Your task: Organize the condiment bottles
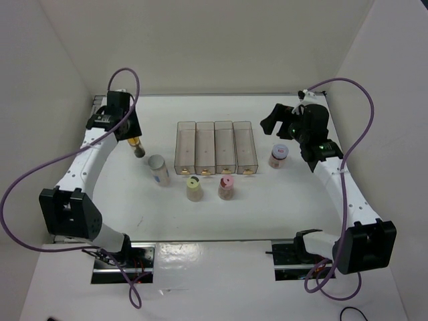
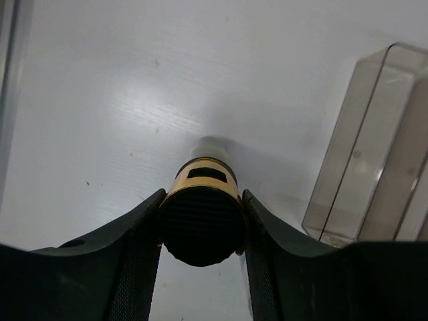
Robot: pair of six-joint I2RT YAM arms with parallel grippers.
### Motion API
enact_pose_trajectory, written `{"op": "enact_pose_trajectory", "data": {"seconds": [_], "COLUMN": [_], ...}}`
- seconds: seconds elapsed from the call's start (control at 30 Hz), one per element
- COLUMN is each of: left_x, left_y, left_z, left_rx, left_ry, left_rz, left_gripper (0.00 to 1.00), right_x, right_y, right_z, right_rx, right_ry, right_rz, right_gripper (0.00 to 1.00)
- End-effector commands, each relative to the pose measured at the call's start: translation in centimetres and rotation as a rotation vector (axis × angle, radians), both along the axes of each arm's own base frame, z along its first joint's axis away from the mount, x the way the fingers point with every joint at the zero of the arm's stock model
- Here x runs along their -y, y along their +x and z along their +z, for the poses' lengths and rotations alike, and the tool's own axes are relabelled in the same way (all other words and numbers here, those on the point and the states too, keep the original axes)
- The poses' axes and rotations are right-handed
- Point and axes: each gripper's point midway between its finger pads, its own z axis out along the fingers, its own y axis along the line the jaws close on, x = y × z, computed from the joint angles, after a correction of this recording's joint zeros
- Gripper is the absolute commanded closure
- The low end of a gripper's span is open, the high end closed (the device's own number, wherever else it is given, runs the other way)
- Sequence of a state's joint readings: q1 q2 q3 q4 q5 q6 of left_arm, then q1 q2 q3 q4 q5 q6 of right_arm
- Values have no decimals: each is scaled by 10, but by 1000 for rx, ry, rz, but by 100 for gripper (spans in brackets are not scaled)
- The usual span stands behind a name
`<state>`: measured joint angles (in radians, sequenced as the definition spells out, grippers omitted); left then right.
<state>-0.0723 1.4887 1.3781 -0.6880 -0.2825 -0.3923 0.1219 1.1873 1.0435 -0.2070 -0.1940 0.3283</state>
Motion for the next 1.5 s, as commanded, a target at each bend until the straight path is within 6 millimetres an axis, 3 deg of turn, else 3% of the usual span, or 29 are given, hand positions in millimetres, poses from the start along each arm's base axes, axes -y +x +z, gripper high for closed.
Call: {"op": "enact_pose_trajectory", "data": {"seconds": [0.0,0.03,0.13,0.17,0.27,0.33,0.4,0.6,0.97,1.1,1.37,1.47], "left_x": [2,5,22,25,47,63,70,96,147,165,164,164], "left_y": [30,38,53,59,73,81,88,102,108,111,116,120], "left_z": [50,65,73,85,78,88,85,100,91,75,58,43], "left_rx": [136,170,187,216,193,217,210,242,220,190,170,146], "left_ry": [15,12,-30,-33,-41,-49,-43,-54,-44,-22,12,22], "left_rz": [-59,-78,-149,-166,-245,-293,-313,-377,-484,-500,-488,-481], "left_gripper": [90,90,90,90,90,90,90,90,88,88,86,85], "right_x": [-2,-2,1,1,3,7,9,8,12,12,12,12], "right_y": [12,12,15,15,16,17,18,14,14,14,9,7], "right_z": [24,24,20,20,22,16,16,9,-3,-10,-14,-19], "right_rx": [65,65,57,57,57,40,41,18,0,-11,-20,-31], "right_ry": [9,9,2,1,-2,-12,-15,-2,6,13,37,35], "right_rz": [-10,-10,-29,-29,-41,-61,-71,-77,-110,-113,-123,-123], "right_gripper": [2,2,2,2,2,2,2,2,2,2,2,2]}}
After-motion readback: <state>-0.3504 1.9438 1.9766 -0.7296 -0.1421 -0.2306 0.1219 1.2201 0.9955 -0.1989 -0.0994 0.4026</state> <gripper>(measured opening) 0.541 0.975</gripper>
